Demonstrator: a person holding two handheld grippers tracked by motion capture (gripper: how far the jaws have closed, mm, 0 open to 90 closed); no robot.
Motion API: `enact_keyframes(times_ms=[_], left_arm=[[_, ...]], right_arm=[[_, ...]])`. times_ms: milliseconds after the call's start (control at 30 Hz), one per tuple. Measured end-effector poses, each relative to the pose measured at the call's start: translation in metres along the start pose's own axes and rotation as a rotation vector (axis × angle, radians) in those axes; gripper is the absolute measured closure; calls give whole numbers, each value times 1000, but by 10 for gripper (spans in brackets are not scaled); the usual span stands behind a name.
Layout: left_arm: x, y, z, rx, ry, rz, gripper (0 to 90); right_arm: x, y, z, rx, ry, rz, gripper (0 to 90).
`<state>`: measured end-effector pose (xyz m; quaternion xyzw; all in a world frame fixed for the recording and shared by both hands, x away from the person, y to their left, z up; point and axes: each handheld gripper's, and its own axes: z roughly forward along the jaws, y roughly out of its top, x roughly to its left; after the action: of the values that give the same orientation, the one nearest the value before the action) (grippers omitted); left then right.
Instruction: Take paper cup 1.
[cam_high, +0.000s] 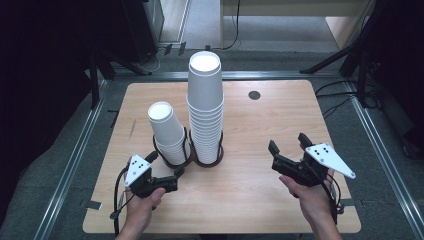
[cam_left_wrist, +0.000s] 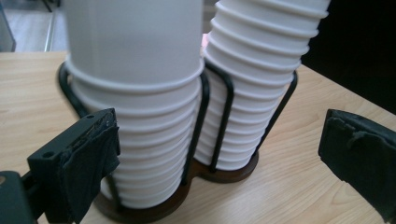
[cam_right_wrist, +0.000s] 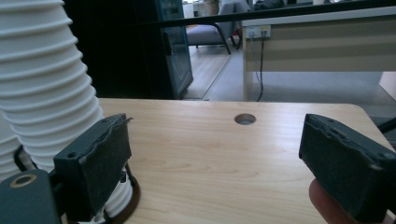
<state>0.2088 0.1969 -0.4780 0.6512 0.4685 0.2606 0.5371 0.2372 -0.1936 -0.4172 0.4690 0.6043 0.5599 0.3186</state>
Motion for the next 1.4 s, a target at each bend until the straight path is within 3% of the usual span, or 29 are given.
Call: enact_keyframes(times_ms=[267,533,933,1400], left_arm=[[-15,8,13,-4,-16,19,0],[-17,13,21,-10,-16,6,0],[-32,25,33,-24,-22,41,0],[-48,33,53,-26,-17,67,0]], right_arm=[[27,19,12,-17,52,-45,90],[43,31,19,-40,93,-43,105],[74,53,34,-66,127,-53,111],[96,69,47,-76,162,-46,112]])
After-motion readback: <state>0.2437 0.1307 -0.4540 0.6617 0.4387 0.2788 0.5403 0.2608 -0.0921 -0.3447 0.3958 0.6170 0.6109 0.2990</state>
